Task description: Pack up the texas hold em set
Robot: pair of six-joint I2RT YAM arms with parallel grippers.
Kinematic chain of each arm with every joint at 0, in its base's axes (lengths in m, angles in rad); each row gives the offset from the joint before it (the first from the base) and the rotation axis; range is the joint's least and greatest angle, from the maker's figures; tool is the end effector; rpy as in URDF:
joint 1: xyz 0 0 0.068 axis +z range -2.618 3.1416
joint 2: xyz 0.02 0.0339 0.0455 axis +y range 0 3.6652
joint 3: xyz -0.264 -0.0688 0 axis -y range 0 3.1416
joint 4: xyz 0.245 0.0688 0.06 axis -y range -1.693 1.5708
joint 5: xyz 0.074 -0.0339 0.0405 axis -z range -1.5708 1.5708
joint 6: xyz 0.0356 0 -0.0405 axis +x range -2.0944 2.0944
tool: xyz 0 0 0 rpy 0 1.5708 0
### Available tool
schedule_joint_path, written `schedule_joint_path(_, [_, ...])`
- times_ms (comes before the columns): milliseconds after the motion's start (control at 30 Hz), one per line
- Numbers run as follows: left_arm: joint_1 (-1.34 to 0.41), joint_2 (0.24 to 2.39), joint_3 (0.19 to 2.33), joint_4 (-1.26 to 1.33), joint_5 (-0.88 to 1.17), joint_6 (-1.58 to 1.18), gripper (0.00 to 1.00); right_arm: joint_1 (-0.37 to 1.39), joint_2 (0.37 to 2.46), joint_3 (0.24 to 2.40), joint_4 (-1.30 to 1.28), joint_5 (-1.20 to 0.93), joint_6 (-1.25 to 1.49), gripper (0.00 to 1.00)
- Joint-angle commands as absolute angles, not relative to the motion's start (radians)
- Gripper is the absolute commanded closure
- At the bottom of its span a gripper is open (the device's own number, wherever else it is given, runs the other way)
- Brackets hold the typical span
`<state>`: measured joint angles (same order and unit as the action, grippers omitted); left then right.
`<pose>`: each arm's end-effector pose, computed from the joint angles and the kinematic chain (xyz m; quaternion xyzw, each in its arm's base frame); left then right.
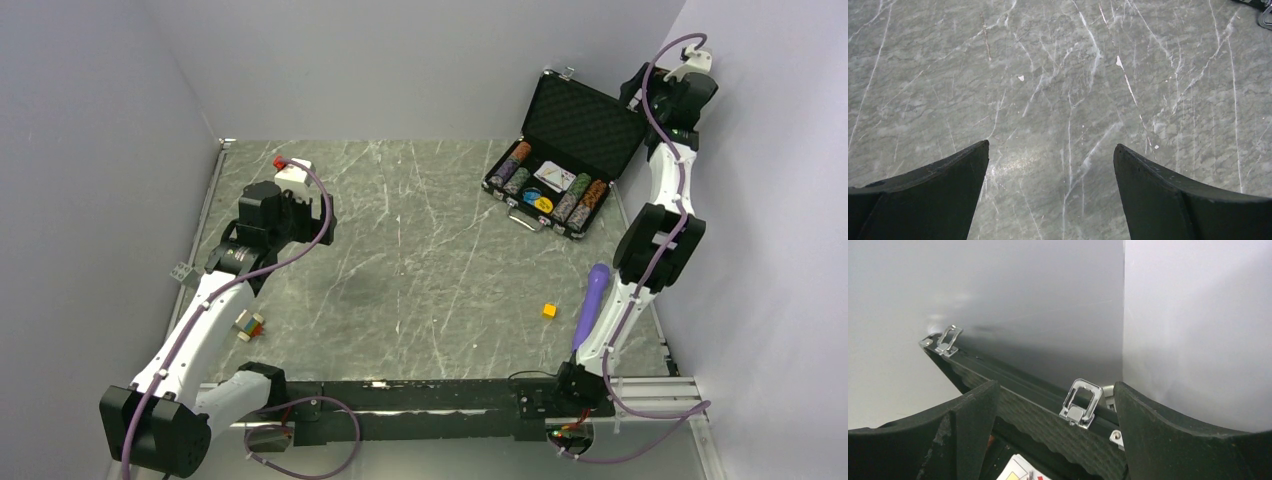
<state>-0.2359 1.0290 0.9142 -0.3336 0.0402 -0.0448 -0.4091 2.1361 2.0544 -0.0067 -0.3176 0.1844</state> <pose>0.2261 -0.0558 0.3237 0.0914 0.8416 -0.0913 0.5245 0.4796 -0.1958 0.3667 0.1109 0.7278 0.0412 0.6756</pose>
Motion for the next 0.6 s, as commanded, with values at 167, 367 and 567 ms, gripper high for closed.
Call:
schedule_joint_path(167, [-0.233,1.019,0.916,-0.297,0.045,-0.034,0.02,-0.386,2.221,2.174,-0.040,-0.344,0.176,0.12])
schedule_joint_path(367, [-0.233,1.017,0.916,-0.296,0.045,-0.034,0.02,-0.378,2.236,2.173,-0.073,-0.359,0.164,0.12])
schedule_joint_path(567, [-0.233,1.014,0.917,-0.296,0.044,-0.032,0.02,-0.377,2.254,2.186,-0.117,-0.459,0.122,0.13])
